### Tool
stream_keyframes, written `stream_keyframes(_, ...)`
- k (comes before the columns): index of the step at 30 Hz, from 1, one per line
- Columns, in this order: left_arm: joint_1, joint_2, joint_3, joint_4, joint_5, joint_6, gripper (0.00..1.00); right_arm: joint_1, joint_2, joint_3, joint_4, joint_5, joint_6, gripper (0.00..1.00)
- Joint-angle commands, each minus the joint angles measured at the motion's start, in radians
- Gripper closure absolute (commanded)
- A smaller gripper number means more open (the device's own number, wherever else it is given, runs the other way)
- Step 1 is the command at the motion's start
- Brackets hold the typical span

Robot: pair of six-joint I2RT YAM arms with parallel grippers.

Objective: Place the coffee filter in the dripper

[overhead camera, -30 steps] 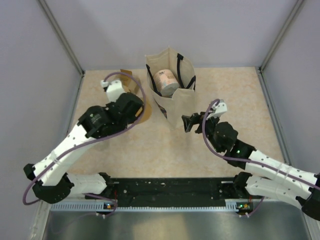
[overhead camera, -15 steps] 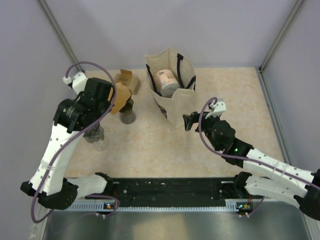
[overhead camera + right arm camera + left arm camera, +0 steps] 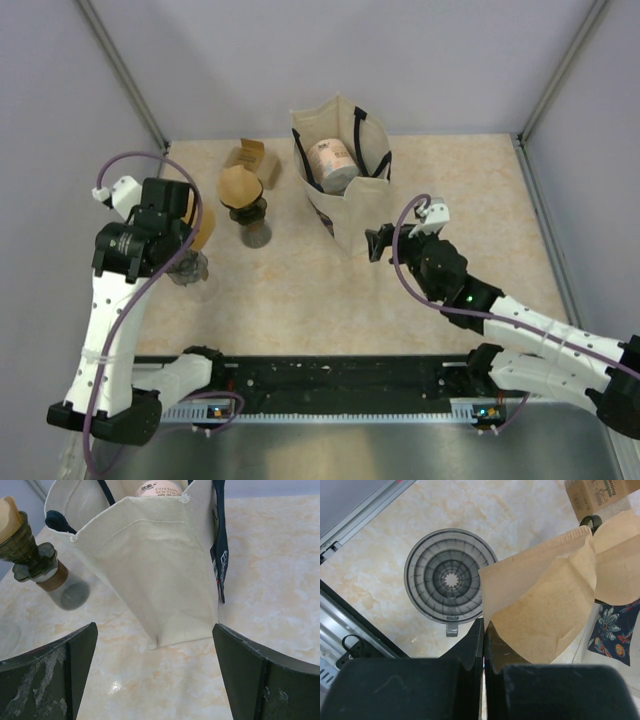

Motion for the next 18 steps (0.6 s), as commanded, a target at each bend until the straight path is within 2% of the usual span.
stream_keyframes(1, 0.034, -0.049, -0.049, -0.232, 0.028, -0.012, 1.0, -0.012, 0.015, -0.008, 0.051, 0.018, 0.006, 0.01)
stream_keyframes(8, 0.103, -0.057, -0.114, -0.231, 0.043, -0.017, 1.0, -0.014, 0.026, -0.006, 0.053, 0.013, 0.009, 0.01)
stream_keyframes(18, 0.118, -0.099, -0.173, -0.231, 0.056, -0.074, 1.0, -0.015, 0.074, 0.009, 0.056, 0.013, 0.012, 0.01)
